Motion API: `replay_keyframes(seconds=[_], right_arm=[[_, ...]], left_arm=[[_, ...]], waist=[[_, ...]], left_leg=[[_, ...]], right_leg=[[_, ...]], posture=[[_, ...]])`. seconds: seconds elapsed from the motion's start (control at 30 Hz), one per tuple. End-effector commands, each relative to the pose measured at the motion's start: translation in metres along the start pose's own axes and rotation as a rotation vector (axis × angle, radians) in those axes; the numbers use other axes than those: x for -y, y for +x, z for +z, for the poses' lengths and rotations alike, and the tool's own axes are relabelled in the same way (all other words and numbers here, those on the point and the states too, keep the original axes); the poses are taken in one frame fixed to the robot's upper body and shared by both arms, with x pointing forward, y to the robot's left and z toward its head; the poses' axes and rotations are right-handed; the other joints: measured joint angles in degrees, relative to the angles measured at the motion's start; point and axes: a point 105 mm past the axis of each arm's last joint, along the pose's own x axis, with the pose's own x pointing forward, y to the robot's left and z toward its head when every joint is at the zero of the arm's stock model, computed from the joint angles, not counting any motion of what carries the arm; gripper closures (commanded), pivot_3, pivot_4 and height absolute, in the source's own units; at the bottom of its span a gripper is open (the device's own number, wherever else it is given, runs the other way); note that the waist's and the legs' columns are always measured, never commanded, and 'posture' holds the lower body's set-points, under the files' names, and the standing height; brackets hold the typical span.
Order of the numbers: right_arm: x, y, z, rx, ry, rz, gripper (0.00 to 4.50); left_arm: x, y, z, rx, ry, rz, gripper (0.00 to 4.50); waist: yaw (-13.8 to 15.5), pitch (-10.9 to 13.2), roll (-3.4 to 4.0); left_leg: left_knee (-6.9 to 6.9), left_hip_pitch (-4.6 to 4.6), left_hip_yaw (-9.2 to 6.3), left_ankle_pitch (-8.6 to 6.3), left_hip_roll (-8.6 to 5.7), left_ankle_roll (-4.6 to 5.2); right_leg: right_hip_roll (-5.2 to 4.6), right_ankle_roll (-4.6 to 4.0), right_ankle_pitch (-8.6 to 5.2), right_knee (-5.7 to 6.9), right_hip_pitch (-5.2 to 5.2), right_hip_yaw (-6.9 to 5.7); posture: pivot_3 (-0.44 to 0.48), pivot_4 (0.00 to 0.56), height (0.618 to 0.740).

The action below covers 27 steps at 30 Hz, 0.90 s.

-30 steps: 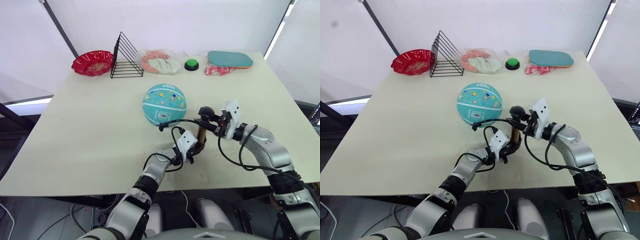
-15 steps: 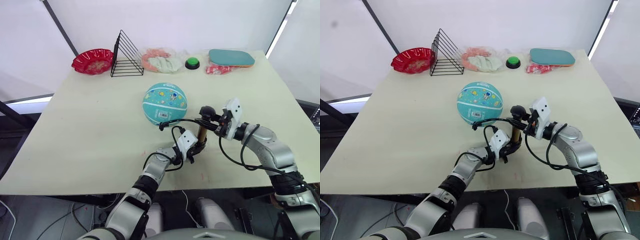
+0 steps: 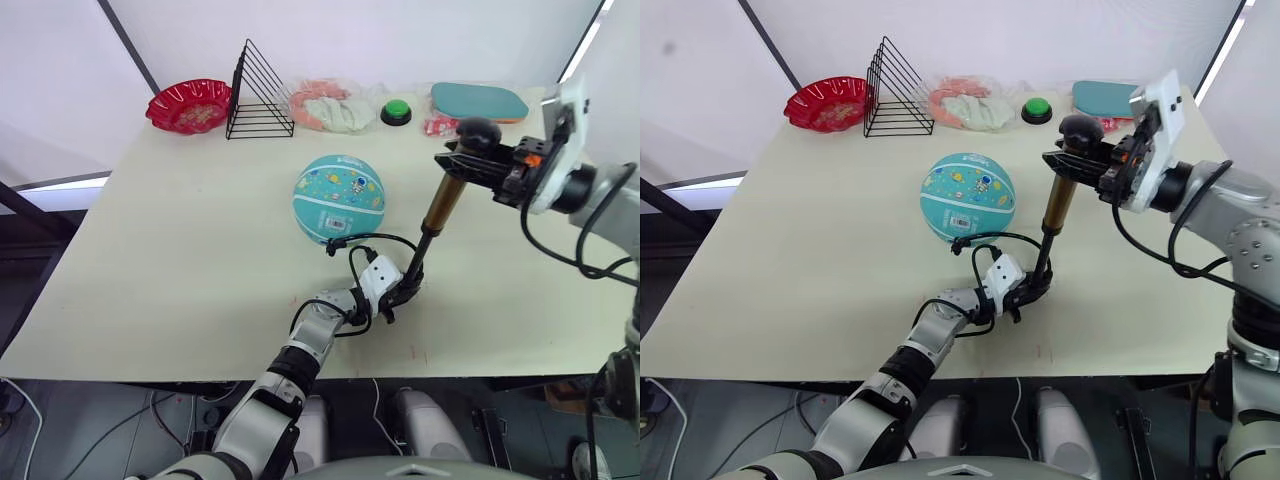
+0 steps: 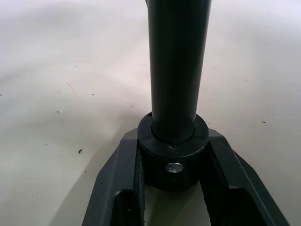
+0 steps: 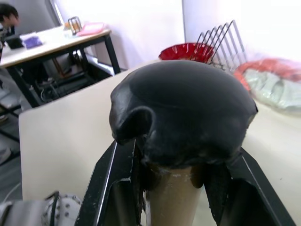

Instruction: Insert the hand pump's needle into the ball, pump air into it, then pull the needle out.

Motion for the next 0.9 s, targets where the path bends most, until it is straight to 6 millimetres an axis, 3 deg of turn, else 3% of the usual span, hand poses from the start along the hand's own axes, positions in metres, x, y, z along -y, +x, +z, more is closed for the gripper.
replay_keyframes(seconds=[0.03, 0.1, 0.23, 0.47, 0.53, 0.67, 0.9], right_arm=[[-0.005, -0.006, 0.024, 0.083, -0.090, -0.014, 3.39], [-0.002, 0.000, 0.001, 0.025, -0.061, -0.023, 3.39], [0.004, 0.012, -0.074, -0.134, 0.041, -0.036, 3.39], [-0.008, 0.021, -0.175, -0.305, 0.134, -0.016, 3.39], [-0.013, 0.022, -0.195, -0.338, 0.158, -0.011, 3.39], [-0.017, 0.022, -0.216, -0.374, 0.145, 0.002, 3.39], [-0.019, 0.026, -0.210, -0.350, 0.125, 0.004, 3.39]], left_arm=[[0.007, -0.010, -0.038, -0.123, -0.079, -0.006, 3.45], [0.007, -0.009, -0.038, -0.123, -0.079, -0.007, 3.45], [0.007, -0.009, -0.038, -0.122, -0.077, -0.004, 3.45], [0.005, -0.010, -0.037, -0.116, -0.079, 0.015, 3.45], [0.005, -0.010, -0.036, -0.116, -0.079, 0.019, 3.45], [0.003, -0.010, -0.036, -0.113, -0.080, 0.029, 3.45], [0.002, -0.011, -0.035, -0.111, -0.079, 0.040, 3.45]], waist=[[0.16, 0.01, 0.01], [0.23, 0.00, 0.01], [0.20, -0.24, -0.10], [-0.56, -1.26, -0.55], [-0.86, -1.45, -0.48], [-1.02, -1.51, -0.40], [-1.10, -1.53, -0.38]], left_leg=[[0.00, 0.00, 0.01, 0.00, 0.00, 0.00], [0.00, 0.00, 0.02, 0.00, 0.00, 0.00], [-0.01, 0.12, 0.02, 0.00, 0.02, 0.00], [-0.03, 0.41, -0.01, -0.01, 0.16, 0.01], [-0.03, 0.44, -0.01, -0.01, 0.16, 0.01], [-0.08, 1.04, -0.02, -0.02, 0.16, 0.00], [-0.20, 1.13, -0.01, -0.02, 0.16, 0.00]], right_leg=[[0.00, 0.00, 0.00, 0.00, -0.01, 0.01], [0.00, 0.00, 0.00, 0.00, -0.01, 0.02], [0.04, 0.00, -0.01, -0.03, 0.11, 0.03], [0.15, -0.04, -0.03, -0.05, 0.62, -0.05], [0.14, -0.04, -0.03, -0.04, 0.64, -0.04], [0.15, -0.06, -0.05, -0.04, 0.90, -0.05], [0.15, -0.06, -0.05, -0.06, 0.97, -0.02]], posture=[[0.000, 0.150, 0.740], [0.000, 0.150, 0.740], [0.000, 0.150, 0.740], [0.000, 0.150, 0.740], [0.000, 0.150, 0.740], [0.000, 0.150, 0.740], [0.000, 0.150, 0.740]])
